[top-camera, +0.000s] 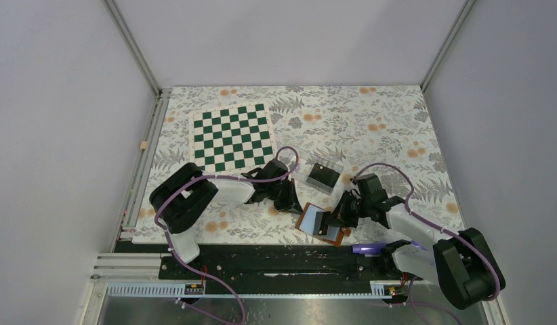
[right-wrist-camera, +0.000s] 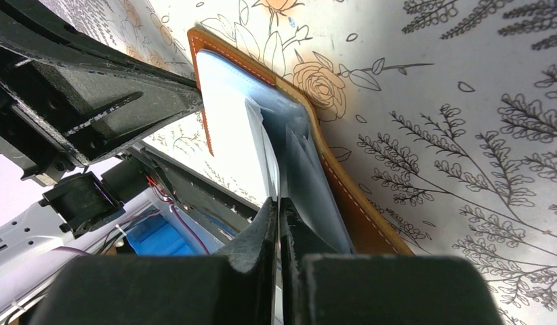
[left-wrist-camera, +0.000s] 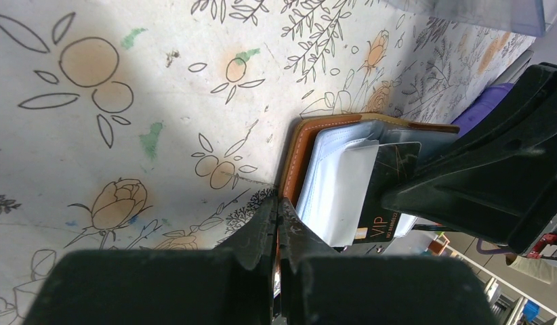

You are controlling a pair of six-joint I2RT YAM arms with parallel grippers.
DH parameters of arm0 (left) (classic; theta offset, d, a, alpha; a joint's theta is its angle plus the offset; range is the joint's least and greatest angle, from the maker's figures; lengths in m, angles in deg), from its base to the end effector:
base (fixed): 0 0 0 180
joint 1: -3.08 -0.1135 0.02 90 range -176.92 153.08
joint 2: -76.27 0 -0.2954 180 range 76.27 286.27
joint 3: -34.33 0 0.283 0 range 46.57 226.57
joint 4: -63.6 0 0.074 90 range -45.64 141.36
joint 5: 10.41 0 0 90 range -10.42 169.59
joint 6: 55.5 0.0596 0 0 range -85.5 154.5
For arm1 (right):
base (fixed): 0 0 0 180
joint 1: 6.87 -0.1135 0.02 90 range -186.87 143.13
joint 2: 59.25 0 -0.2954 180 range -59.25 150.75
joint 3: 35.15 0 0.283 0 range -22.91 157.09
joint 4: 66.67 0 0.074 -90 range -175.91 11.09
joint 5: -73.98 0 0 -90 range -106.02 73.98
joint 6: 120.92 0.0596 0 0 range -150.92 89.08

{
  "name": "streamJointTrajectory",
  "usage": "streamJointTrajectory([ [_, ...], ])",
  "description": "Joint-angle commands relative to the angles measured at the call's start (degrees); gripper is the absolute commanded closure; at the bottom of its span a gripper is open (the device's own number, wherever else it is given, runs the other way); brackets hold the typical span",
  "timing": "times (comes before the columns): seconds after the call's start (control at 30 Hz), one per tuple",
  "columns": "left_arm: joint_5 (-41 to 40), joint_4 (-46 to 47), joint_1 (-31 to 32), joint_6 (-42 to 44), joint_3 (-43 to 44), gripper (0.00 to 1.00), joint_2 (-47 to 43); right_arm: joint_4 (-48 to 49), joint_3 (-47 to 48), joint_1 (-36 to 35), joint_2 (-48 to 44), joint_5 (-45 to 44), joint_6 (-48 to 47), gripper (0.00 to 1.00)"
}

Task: Put the credit cards into the card holder
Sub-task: Insert the credit card into the card holder.

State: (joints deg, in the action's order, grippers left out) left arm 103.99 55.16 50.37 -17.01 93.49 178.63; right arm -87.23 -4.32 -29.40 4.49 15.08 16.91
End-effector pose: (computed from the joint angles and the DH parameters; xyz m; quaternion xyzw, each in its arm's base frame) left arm 0.2323 -0.2879 0.1077 0.0354 0.9251 -0.3737 0.0574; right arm 0.1742 0.1056 0.1242 0.1184 0.9111 0.3820 0.1001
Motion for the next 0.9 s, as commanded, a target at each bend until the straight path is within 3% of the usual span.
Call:
streamJointTrajectory([
  [0.0,-6.49,-7.33,0.36,1.61,-1.68,1.0,3.2,-3.42,0.08,-1.45,-0.46,-2.63,0.44,0.97],
  [0.23,-5.9,-6.43,0.43,1.06,-2.18,1.0,3.26,-0.87,-1.9,-1.64,-9.33,-7.61,2.92,1.0],
  [0.57,-5.63,-6.17,0.42,0.74,-2.18,1.0,3.34,4.94,-3.86,-2.12,-5.3,-4.75,4.87,0.99],
  [0.7,-5.48,-6.12,0.36,0.71,-1.93,1.0,3.67,-4.05,-0.32,-2.94,-5.86,-7.24,1.21,0.67],
  [0.87,-5.21,-6.13,0.4,0.79,-1.87,1.0,3.82,-12.23,3.75,-3.94,-5.88,-10.43,-2.57,0.47],
])
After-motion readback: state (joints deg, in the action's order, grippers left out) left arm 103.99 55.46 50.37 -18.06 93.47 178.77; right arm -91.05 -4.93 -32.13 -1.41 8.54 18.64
